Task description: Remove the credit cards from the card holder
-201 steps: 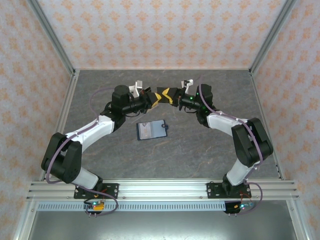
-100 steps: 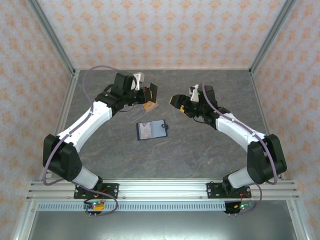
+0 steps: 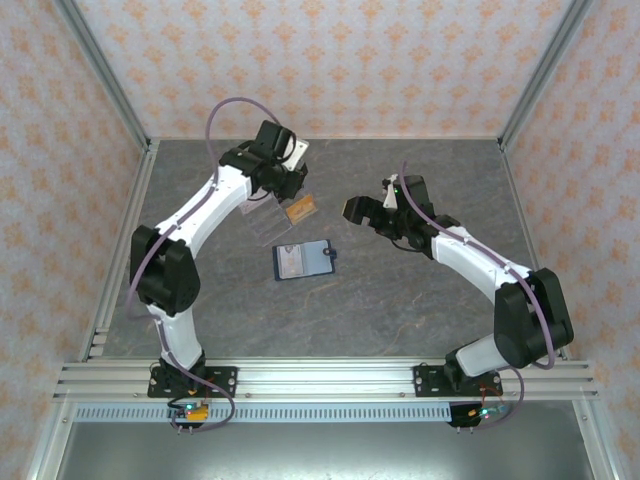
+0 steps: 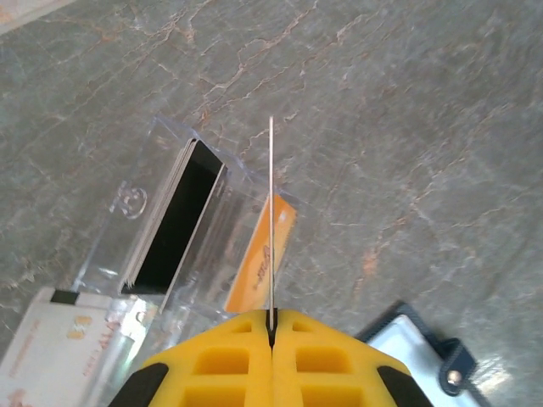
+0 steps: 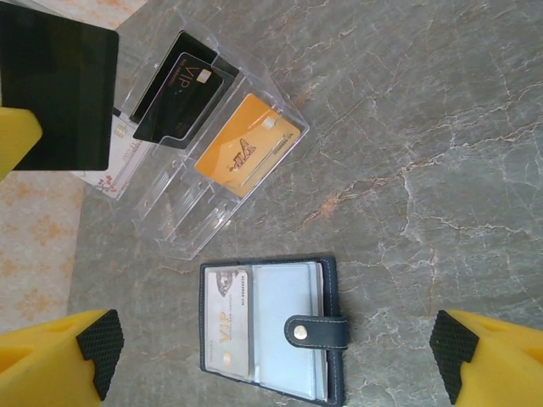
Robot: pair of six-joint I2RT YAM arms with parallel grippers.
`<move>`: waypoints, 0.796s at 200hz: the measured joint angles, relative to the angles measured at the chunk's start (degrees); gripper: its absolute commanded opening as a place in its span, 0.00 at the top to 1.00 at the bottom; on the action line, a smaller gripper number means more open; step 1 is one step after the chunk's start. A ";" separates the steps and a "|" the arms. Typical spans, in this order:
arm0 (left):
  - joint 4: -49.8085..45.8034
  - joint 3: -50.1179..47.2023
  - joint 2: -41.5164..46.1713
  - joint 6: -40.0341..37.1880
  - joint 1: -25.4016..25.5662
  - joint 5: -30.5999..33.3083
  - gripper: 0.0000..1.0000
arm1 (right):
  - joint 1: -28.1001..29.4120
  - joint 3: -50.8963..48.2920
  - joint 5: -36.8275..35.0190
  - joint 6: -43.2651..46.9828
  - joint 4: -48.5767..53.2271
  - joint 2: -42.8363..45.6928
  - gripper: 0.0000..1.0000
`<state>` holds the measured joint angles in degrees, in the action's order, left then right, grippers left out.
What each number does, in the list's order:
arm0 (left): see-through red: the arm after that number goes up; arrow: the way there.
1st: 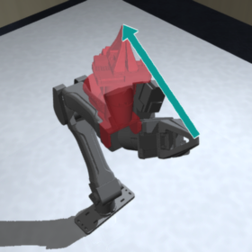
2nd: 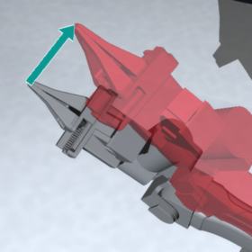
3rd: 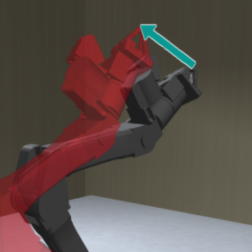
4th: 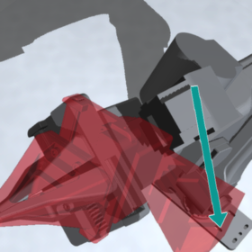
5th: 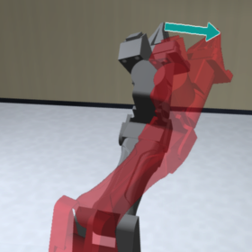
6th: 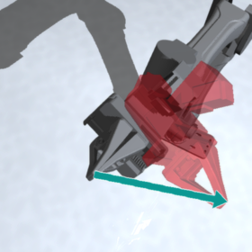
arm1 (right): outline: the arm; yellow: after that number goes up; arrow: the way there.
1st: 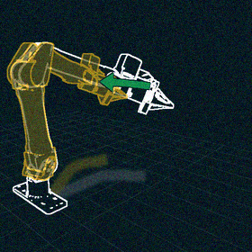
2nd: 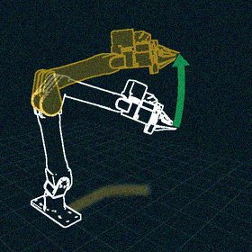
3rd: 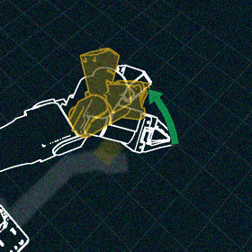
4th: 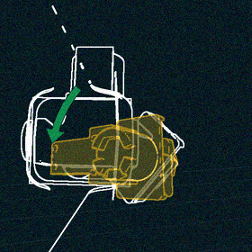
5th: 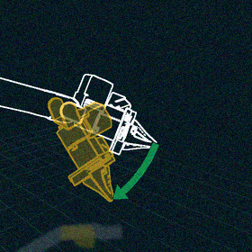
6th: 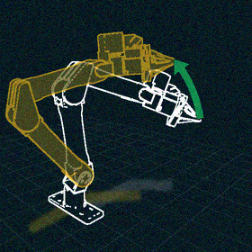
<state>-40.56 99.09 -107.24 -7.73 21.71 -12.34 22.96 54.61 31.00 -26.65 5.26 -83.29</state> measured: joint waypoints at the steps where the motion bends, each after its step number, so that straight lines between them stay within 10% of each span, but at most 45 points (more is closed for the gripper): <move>1: -0.02 0.07 -0.07 -0.13 0.00 -0.02 1.00 | 0.00 0.00 -0.04 0.04 0.00 0.00 0.04; 159: -9.86 15.47 -14.23 -16.44 -1.09 6.86 1.00 | -0.02 -0.52 -0.98 1.38 0.46 -0.48 0.00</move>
<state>-50.41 114.56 -121.47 -24.16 20.62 -5.48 22.94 54.08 30.02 -25.28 5.72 -83.77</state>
